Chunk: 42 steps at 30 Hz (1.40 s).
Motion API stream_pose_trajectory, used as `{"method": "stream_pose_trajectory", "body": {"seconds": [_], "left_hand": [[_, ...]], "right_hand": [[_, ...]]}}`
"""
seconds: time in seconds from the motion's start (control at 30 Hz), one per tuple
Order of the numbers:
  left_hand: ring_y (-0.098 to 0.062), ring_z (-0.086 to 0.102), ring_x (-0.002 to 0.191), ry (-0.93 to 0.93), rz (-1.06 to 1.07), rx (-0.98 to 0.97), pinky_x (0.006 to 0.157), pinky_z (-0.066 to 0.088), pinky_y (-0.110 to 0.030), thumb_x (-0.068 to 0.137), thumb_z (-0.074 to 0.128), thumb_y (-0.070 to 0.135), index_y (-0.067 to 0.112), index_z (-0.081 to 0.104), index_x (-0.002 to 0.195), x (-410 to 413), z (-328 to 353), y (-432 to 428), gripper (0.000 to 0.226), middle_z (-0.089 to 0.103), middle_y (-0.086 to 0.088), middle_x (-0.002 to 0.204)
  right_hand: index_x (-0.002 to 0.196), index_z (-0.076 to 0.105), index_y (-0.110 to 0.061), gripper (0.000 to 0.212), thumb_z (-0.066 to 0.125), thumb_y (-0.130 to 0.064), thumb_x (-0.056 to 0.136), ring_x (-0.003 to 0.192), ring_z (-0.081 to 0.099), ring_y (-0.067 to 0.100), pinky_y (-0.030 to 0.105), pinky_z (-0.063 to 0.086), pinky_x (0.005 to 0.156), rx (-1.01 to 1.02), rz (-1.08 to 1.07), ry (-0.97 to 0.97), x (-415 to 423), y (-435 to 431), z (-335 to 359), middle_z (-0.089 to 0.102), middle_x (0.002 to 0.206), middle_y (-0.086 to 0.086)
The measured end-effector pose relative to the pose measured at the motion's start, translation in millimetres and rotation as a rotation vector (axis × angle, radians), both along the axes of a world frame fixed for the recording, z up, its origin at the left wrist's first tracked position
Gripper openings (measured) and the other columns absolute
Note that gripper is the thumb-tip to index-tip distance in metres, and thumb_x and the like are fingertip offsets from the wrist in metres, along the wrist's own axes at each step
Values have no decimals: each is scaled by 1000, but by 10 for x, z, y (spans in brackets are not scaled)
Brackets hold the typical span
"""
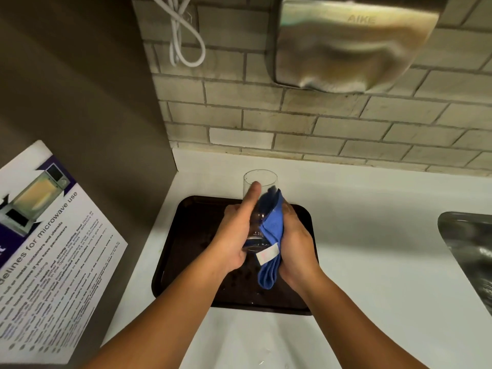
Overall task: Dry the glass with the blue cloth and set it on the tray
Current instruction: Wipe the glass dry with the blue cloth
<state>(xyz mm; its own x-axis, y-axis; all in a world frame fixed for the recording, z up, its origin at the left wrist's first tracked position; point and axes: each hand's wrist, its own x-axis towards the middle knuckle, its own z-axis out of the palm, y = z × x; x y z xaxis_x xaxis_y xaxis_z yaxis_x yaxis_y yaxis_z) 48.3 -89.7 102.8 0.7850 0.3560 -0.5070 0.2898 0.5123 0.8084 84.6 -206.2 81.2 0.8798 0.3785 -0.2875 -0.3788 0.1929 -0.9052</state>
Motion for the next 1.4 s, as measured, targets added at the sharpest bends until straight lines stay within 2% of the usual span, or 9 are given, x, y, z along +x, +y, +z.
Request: {"method": "stream_pose_trajectory", "body": {"seconds": [0.13, 0.3, 0.53, 0.7, 0.83, 0.93, 1.07, 1.23, 1.4], "left_hand": [[-32, 86, 103, -10, 42, 76, 95, 68, -52, 71, 93, 67, 9, 68, 137, -11, -17, 25, 91, 86, -16, 117], [-33, 82, 108, -66, 46, -145, 98, 65, -44, 102, 65, 60, 12, 87, 123, -61, -88, 4, 56, 84, -23, 121], [-27, 82, 120, -198, -24, -170, 86, 69, -36, 86, 78, 63, 23, 78, 139, -149, -31, -135, 67, 83, -12, 132], [-34, 81, 120, -158, -103, -62, 101, 64, -49, 81, 81, 58, 14, 75, 137, -169, 45, -158, 72, 84, -15, 128], [-40, 78, 122, -61, -6, -69, 112, 58, -59, 106, 61, 55, 9, 63, 148, -113, -1, -261, 62, 80, -21, 134], [-35, 79, 121, -58, 10, -55, 111, 59, -56, 98, 63, 67, 12, 58, 151, -91, 29, -292, 77, 79, -17, 136], [-33, 82, 115, -46, -73, 15, 105, 63, -57, 63, 83, 73, 12, 54, 145, -114, 80, -244, 106, 80, -16, 131], [-7, 85, 90, -2, -124, 200, 74, 67, -26, 75, 67, 87, 28, 59, 130, -96, -8, -192, 81, 82, 0, 120], [7, 77, 95, -67, -97, 355, 71, 57, -10, 92, 54, 80, 39, 66, 122, -125, -76, -177, 52, 78, 10, 121]], "right_hand": [[157, 55, -34, 56, 48, -55, 106, 130, 72, 12, 40, 55, 114, -138, 85, -258, -123, -58, -1, 74, 145, -4], [171, 23, -34, 56, 36, -38, 117, 158, 17, -18, 5, 21, 123, -415, 202, -771, -258, -120, -23, 17, 179, -20], [160, 43, -53, 53, 50, -43, 108, 146, 50, -10, 14, 45, 117, -154, 209, -512, 37, -114, 110, 51, 157, -38], [135, 77, -15, 48, 59, -50, 107, 116, 80, 33, 40, 66, 94, 141, 114, 45, 293, -186, 144, 80, 129, 18], [131, 78, -7, 50, 66, -49, 106, 113, 78, 35, 50, 59, 109, 253, 130, 183, 294, -206, 61, 80, 121, 20], [138, 74, -8, 54, 65, -50, 106, 126, 72, 39, 58, 45, 123, 196, 120, 168, 261, -195, -11, 78, 130, 21], [130, 79, -11, 58, 62, -59, 102, 114, 79, 36, 50, 60, 105, 157, 135, 165, 224, -216, -27, 80, 128, 23], [134, 77, -17, 56, 62, -59, 102, 120, 78, 36, 52, 58, 107, 110, 45, 87, 153, -178, -97, 79, 132, 19], [167, 35, -40, 58, 44, -55, 112, 141, 62, 7, 32, 50, 119, -163, 40, -474, 96, -132, -110, 63, 156, -11]]}}
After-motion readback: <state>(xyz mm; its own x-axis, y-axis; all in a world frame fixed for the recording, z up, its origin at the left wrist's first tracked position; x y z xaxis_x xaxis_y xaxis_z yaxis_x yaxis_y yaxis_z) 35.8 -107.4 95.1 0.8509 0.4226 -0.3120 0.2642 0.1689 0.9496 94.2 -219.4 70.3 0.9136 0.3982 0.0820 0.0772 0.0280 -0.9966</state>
